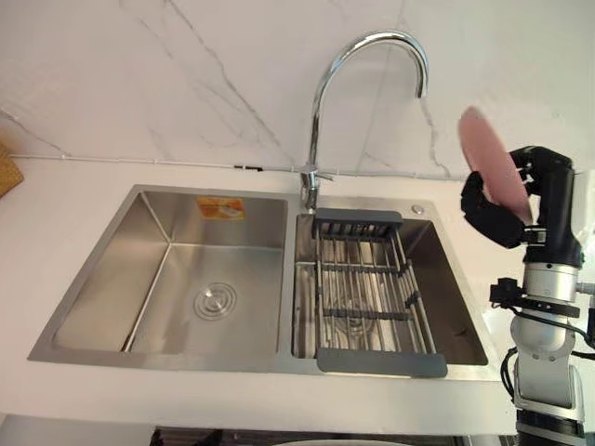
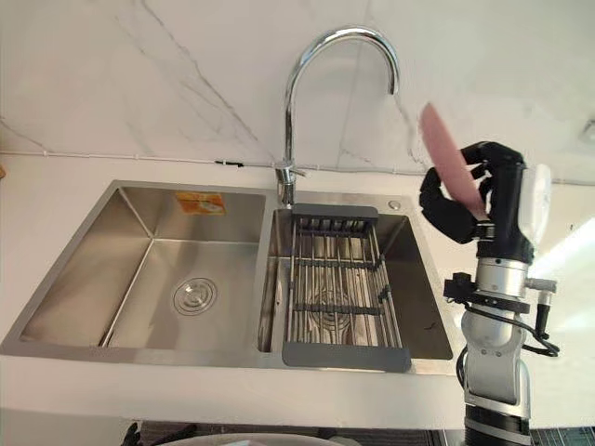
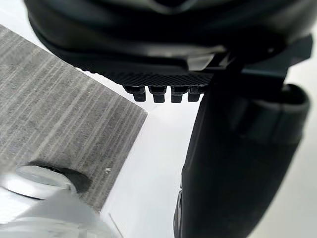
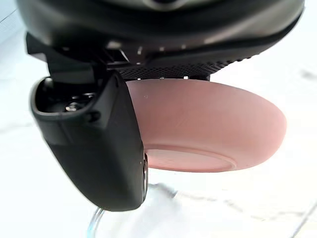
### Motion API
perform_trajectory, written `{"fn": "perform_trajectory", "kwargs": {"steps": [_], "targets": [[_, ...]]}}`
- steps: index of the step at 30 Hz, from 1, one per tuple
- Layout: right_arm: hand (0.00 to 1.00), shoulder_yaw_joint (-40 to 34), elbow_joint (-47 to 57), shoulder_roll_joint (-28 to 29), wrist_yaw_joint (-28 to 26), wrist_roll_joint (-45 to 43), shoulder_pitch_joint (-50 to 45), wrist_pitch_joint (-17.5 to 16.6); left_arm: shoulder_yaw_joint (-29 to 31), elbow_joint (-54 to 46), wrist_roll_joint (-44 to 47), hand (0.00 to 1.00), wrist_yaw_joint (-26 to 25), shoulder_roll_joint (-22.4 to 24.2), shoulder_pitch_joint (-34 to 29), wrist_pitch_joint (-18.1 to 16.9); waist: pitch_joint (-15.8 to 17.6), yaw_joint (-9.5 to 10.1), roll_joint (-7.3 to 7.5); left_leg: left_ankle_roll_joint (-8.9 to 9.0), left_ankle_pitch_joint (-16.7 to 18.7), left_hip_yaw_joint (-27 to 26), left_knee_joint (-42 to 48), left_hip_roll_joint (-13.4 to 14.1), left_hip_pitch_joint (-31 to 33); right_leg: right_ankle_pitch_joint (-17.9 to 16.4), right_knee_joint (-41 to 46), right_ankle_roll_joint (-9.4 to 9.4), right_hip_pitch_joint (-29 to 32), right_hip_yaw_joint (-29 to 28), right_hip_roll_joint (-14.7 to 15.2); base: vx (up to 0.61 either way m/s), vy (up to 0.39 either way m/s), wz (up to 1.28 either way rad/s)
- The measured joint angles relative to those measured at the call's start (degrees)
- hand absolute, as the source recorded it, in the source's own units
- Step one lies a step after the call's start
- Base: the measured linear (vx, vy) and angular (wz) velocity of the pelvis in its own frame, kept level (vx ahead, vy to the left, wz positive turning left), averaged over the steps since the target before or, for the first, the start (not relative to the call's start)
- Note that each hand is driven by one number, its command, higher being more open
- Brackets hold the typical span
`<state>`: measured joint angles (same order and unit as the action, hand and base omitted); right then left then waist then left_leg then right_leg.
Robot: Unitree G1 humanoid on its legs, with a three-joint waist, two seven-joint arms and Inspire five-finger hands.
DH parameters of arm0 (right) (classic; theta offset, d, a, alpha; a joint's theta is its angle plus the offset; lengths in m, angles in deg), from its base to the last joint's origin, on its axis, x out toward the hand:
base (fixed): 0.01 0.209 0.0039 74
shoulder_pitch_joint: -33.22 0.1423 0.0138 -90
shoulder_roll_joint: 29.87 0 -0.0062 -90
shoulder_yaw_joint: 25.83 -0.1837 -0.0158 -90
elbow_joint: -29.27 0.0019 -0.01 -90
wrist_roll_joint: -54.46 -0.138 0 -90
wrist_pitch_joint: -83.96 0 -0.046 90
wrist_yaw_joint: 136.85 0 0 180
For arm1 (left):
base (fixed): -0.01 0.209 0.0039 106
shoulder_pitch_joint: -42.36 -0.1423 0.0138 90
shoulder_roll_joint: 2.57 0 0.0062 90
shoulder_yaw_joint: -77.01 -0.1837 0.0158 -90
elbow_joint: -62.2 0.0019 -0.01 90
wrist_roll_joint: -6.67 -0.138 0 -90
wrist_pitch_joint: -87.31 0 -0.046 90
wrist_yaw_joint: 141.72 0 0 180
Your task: Walk over to the sink, pick up the cup, carry it to the dishwasher, place the cup inside the dishwasher, then close the dishwasher door
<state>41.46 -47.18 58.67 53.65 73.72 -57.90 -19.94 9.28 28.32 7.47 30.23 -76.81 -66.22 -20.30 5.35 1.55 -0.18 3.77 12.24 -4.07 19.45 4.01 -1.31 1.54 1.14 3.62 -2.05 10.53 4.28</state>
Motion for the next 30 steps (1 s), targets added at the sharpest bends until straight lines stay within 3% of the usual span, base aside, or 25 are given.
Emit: {"fn": "perform_trajectory", "kwargs": {"steps": [1,2,4,6,7,8,9,10,11,12,14,16,18,19,20,21,22,23,24,25,27,30], "targets": [[0.0,-0.5,1.4,-0.1,0.3,0.1,-0.4,0.0,-1.1,-1.7,-0.2,1.0,0.6,0.7,0.9,0.0,0.6,-1.48,-0.53,-0.04,0.1,0.4,0.7,-0.2,1.9,-0.3,2.5,-0.01,2.7,-0.8,0.2,-0.07,0.037,-0.57],[0.0,0.6,1.3,-0.1,0.3,0.4,-0.1,0.2,-1.4,-2.1,-0.2,1.0,0.8,1.0,1.0,0.6,1.0,-0.5,-0.71,-0.08,0.1,-0.6,-0.8,-0.1,0.9,-0.3,4.3,-0.08,4.8,-3.9,-0.3,-0.06,0.014,-0.71],[0.0,0.7,1.3,-0.1,0.3,2.2,-1.1,0.1,-2.7,-2.0,-0.3,1.0,0.9,1.2,-1.0,1.7,0.9,-0.83,-1.46,-0.19,0.1,0.2,-6.8,-0.4,-3.1,0.0,5.7,-0.27,7.3,-8.4,-1.3,-0.07,-0.002,-1.29],[0.0,-1.0,1.3,-0.1,0.7,2.4,-1.6,0.1,-3.6,-1.7,0.3,1.0,0.9,0.6,-1.1,2.9,0.9,-1.47,-1.48,-1.31,0.6,2.1,-9.9,-1.3,-3.8,0.3,7.9,0.02,11.0,-11.4,-1.7,-0.07,0.022,-0.96],[0.0,-2.6,1.2,0.4,0.8,2.4,-1.8,0.3,-4.1,-1.1,0.5,1.0,0.9,-0.4,-0.6,4.0,1.3,-2.46,-0.82,-2.84,-0.6,1.2,-11.3,-2.4,-3.6,1.1,8.6,0.66,12.5,-13.2,-1.4,-0.09,0.028,-0.58],[0.0,-3.3,1.3,0.8,0.8,2.4,-1.9,0.6,-4.2,-0.4,0.5,1.0,1.0,-0.9,-0.3,4.4,1.8,-3.17,-0.07,-3.15,-1.0,0.7,-11.4,-2.8,-3.5,1.7,8.5,0.95,12.8,-13.5,-1.2,-0.15,0.03,-0.71],[0.0,-4.0,1.3,1.5,0.9,2.4,-1.6,1.3,-4.1,1.2,1.1,1.0,1.3,-1.6,0.4,5.0,1.9,-3.69,0.2,-3.5,-1.3,-1.7,-10.6,-3.2,-3.3,4.7,5.8,1.37,13.0,-14.9,-1.7,-0.22,0.031,-0.92],[0.0,-3.7,1.3,2.0,0.9,2.4,-1.3,1.5,-3.9,2.5,2.0,1.0,1.5,-1.4,0.5,5.4,1.4,-2.76,-0.59,-4.13,-1.6,-5.0,-11.2,-1.8,-3.3,8.3,0.8,2.2,11.1,-14.2,-1.7,-0.27,0.014,-1.42],[0.0,-3.1,1.4,2.2,1.0,2.4,-0.8,1.5,-3.6,3.3,3.1,1.0,1.7,-1.7,0.8,5.8,1.8,-1.65,-0.39,-4.21,-1.8,-8.0,-11.7,-1.2,-3.9,3.9,6.8,-0.64,12.5,-7.0,-0.4,-0.26,-0.012,-1.71],[0.0,-2.2,1.3,2.2,1.0,3.3,-0.8,1.5,-3.6,3.9,5.0,1.0,1.8,-2.2,1.5,6.3,1.6,-1.12,-0.51,-4.08,-1.9,-11.6,-10.6,0.9,-3.9,-3.5,18.3,-3.83,13.6,2.6,2.8,-0.16,-0.037,-1.39],[0.0,-1.1,1.3,2.2,1.4,4.4,-0.7,1.4,-3.6,3.8,5.0,1.0,1.9,-2.8,1.3,6.3,1.6,-0.69,-0.75,-3.83,-2.1,-14.3,-9.0,3.8,-3.6,-6.4,25.9,-4.95,12.7,7.3,7.0,-0.08,-0.068,-0.97],[0.0,0.6,1.3,2.0,2.5,5.7,0.0,1.3,-3.5,2.6,5.0,1.0,1.9,-4.2,1.2,6.1,1.6,0.96,-0.38,-3.6,-1.9,-17.2,-5.3,8.5,-2.7,-7.1,31.9,-6.36,10.3,9.2,13.1,-0.11,-0.249,-1.07],[0.0,1.2,1.2,1.1,3.0,5.8,2.3,1.3,-3.7,1.1,4.9,1.0,2.0,-5.5,1.2,5.8,1.3,1.97,0.27,-0.24,-0.3,-17.4,-1.9,12.7,-0.5,-1.8,32.9,-9.99,8.9,8.7,17.1,-0.14,-0.438,-0.83],[0.0,1.3,1.1,0.6,3.8,5.8,3.8,1.4,-3.6,-0.3,4.9,1.0,2.0,-7.7,1.4,5.8,1.1,2.49,2.81,3.89,0.9,-17.5,1.4,14.0,1.4,9.2,29.9,-11.94,7.8,6.3,19.0,-0.17,-0.585,-0.51],[0.0,1.2,-0.1,-1.0,4.4,5.8,4.5,2.2,-3.6,0.2,5.0,1.0,2.1,-8.1,2.9,6.3,1.2,2.87,2.79,5.12,0.4,-16.0,2.0,16.2,1.9,5.9,29.4,-7.95,7.2,6.3,16.5,-0.17,-0.57,-0.46],[0.0,1.3,-0.9,-1.9,4.4,5.8,4.7,3.0,-3.7,0.1,4.9,1.0,2.2,-7.6,3.0,6.3,0.9,2.98,2.28,5.67,-0.5,-15.3,1.3,17.1,1.8,5.4,29.3,-7.68,7.2,6.6,15.3,-0.11,-0.401,-0.33],[0.0,1.2,-1.5,-3.1,4.4,5.8,5.0,4.5,-3.7,-0.7,4.9,1.0,2.3,-6.7,3.1,6.3,0.3,2.98,2.03,6.93,-2.2,-15.5,0.0,18.6,1.6,2.8,28.5,-5.56,7.0,7.8,14.2,-0.07,-0.34,-0.36],[0.0,0.9,-1.5,-3.3,4.1,5.7,5.3,5.2,-3.6,-1.0,4.9,1.0,2.4,-6.6,3.5,6.3,-0.2,2.94,3.21,8.13,-3.1,-16.5,-0.6,18.7,1.6,-2.0,26.9,-2.89,6.6,9.1,14.2,-0.06,-0.338,-0.43],[0.0,0.9,-1.5,-3.3,3.6,5.7,5.6,5.4,-3.5,-1.0,4.9,1.0,2.4,-6.6,3.8,6.4,-0.6,3.12,3.83,8.67,-3.4,-17.1,-0.7,18.9,1.6,-4.1,25.7,-1.6,6.2,9.8,14.0,-0.05,-0.34,-0.49],[0.0,0.9,-1.4,-3.3,2.3,5.6,6.2,6.0,-3.4,-1.1,4.8,1.0,2.5,-6.2,4.5,6.8,-0.8,3.18,4.02,9.51,-4.2,-17.8,-1.0,19.6,1.4,-6.5,22.2,1.56,4.6,11.6,12.7,-0.04,-0.32,-0.38],[0.0,0.3,-1.4,-3.3,0.1,5.5,5.6,7.3,-3.3,-2.1,4.7,1.0,2.5,-4.2,5.5,6.8,-1.0,2.8,3.79,9.55,-7.4,-18.8,-5.1,20.1,0.4,-7.6,15.9,3.75,2.4,13.2,10.4,-0.01,-0.299,-0.22],[0.0,-0.8,-1.9,-3.3,-2.8,5.4,3.1,9.2,-2.3,-2.2,4.6,1.0,2.0,-2.1,6.7,6.7,-0.6,1.83,2.39,9.41,-12.3,-19.6,-12.2,19.6,-1.5,-7.1,11.4,4.88,1.2,14.8,8.6,0.0,-0.141,0.0]]}}
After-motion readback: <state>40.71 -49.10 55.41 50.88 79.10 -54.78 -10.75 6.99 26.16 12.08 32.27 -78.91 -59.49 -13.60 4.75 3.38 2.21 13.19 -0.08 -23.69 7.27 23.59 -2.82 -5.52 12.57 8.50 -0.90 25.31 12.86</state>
